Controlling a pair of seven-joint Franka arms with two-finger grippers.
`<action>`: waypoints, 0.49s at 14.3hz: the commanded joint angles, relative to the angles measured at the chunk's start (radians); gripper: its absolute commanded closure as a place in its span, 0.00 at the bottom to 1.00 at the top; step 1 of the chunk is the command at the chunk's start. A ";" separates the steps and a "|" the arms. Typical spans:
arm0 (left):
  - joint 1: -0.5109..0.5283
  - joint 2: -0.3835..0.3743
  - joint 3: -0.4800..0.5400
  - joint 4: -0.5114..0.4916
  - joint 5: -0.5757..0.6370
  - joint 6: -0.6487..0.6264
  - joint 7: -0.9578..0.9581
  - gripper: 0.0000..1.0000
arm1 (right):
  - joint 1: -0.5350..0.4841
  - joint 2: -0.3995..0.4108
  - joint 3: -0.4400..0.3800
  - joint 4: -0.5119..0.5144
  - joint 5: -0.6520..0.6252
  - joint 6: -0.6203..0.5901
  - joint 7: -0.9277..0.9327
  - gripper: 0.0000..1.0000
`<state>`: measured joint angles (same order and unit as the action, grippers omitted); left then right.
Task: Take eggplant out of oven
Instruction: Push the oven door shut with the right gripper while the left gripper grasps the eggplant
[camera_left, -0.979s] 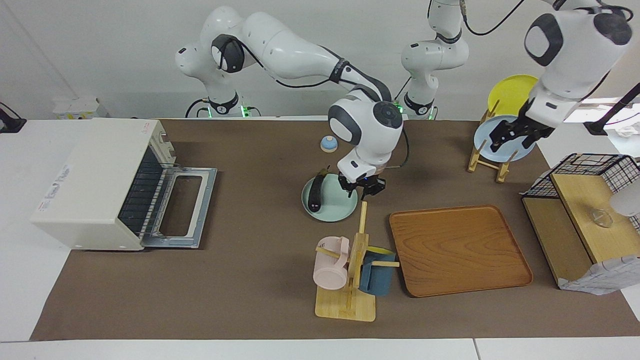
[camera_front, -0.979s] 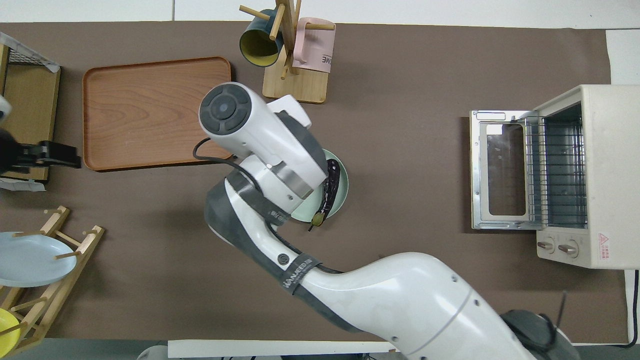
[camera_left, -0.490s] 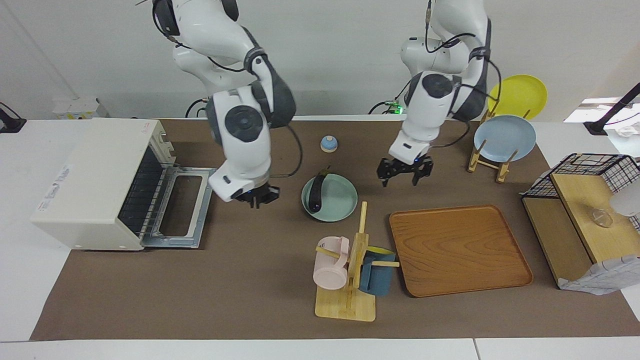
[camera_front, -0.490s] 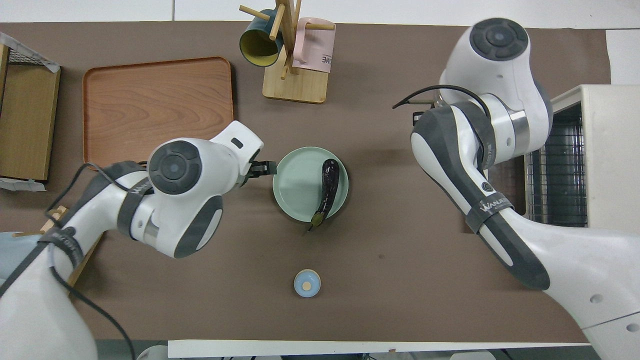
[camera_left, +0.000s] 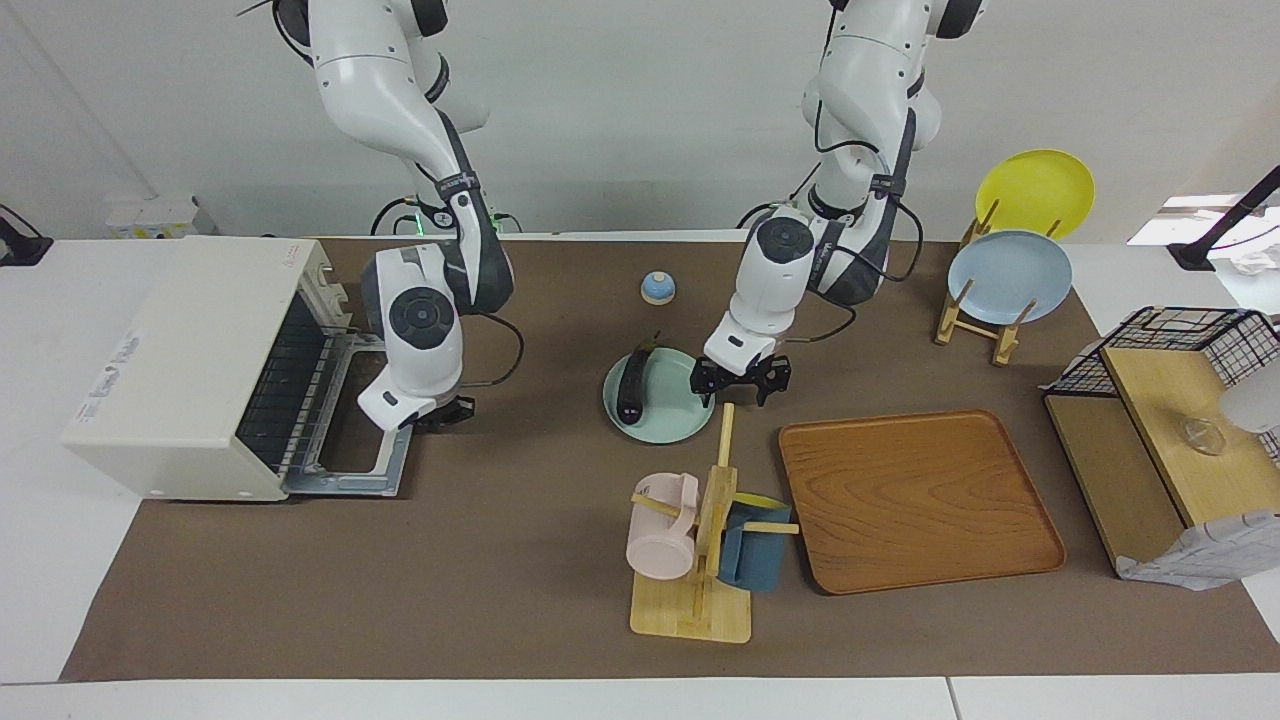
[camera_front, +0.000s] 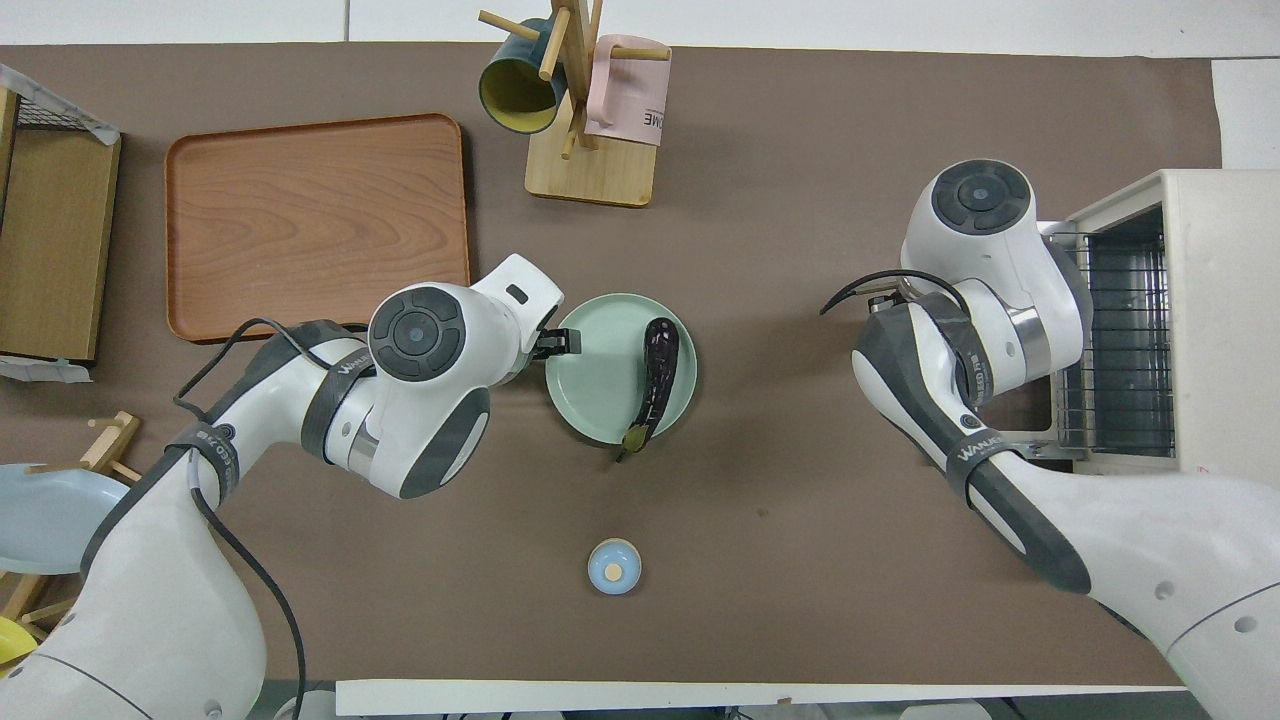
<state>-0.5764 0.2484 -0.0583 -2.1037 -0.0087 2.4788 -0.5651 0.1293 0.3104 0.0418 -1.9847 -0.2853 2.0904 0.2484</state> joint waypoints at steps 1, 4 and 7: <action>-0.036 0.017 0.017 0.150 -0.026 -0.108 -0.036 0.01 | -0.026 -0.039 0.016 -0.033 -0.087 -0.007 -0.066 1.00; -0.178 0.051 0.017 0.147 -0.051 -0.051 -0.126 0.00 | -0.042 -0.063 0.015 0.028 -0.103 -0.085 -0.149 1.00; -0.233 0.086 0.017 0.142 -0.051 0.002 -0.157 0.00 | -0.075 -0.117 0.016 0.139 -0.103 -0.265 -0.289 1.00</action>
<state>-0.7874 0.2992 -0.0600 -1.9688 -0.0456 2.4470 -0.7182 0.1205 0.2450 0.0604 -1.9027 -0.3410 1.9048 0.0792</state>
